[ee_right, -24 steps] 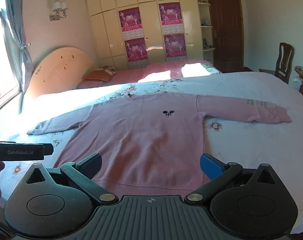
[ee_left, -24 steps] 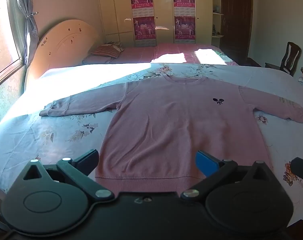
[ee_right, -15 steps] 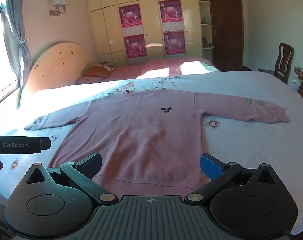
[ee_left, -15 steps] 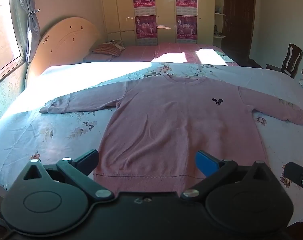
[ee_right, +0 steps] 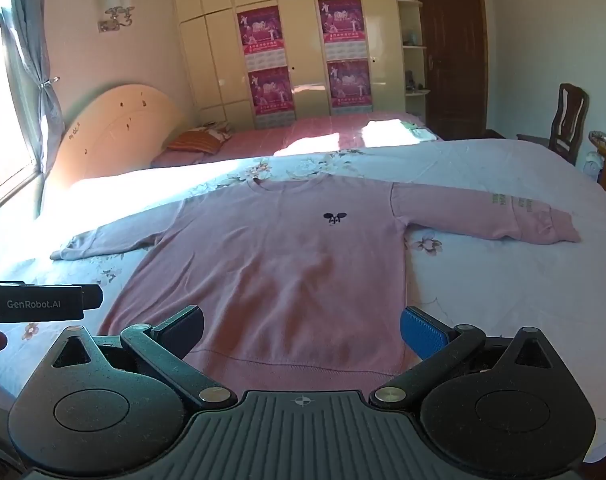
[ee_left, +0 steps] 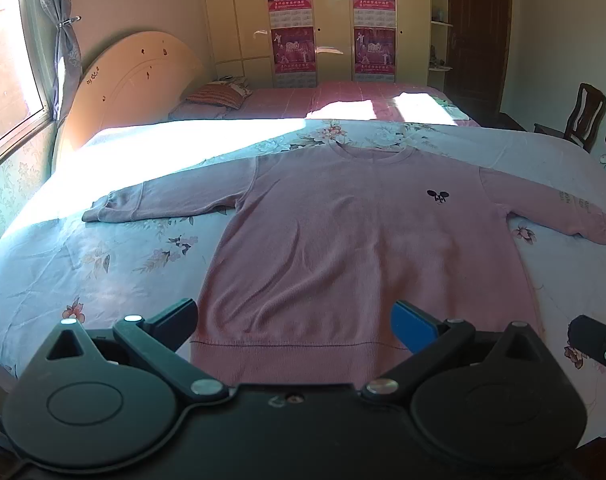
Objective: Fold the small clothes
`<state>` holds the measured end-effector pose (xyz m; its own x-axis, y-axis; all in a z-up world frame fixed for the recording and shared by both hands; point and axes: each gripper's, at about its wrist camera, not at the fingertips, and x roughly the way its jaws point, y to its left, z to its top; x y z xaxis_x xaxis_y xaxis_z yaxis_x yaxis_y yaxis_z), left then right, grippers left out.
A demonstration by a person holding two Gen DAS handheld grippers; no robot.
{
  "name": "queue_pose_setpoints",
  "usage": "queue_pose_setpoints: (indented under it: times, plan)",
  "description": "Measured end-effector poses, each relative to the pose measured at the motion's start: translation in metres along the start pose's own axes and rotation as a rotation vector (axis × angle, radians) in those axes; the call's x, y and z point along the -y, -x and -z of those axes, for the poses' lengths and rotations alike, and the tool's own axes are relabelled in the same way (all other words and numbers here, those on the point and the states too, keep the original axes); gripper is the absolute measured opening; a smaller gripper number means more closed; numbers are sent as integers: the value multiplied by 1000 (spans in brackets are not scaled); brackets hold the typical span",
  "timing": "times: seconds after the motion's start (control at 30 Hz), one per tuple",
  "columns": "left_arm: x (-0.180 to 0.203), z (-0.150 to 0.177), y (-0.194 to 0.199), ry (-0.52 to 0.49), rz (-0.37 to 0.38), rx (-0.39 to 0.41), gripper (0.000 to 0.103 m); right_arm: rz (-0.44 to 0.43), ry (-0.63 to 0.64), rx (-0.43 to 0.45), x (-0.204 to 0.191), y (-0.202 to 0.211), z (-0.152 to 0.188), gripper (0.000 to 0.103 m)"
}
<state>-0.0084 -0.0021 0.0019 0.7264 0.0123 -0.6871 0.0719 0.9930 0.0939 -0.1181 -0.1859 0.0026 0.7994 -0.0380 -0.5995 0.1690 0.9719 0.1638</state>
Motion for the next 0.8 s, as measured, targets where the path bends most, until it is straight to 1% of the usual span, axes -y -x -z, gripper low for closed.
queue_pose_setpoints:
  times: [0.3,0.8]
  plan:
    - [-1,3,-4,1,15,-26,103,4,2,-15,-1,-2,0,103]
    - [-4,6,-4,3,16,-34,103,17,4,-15,-5,-4,0,103]
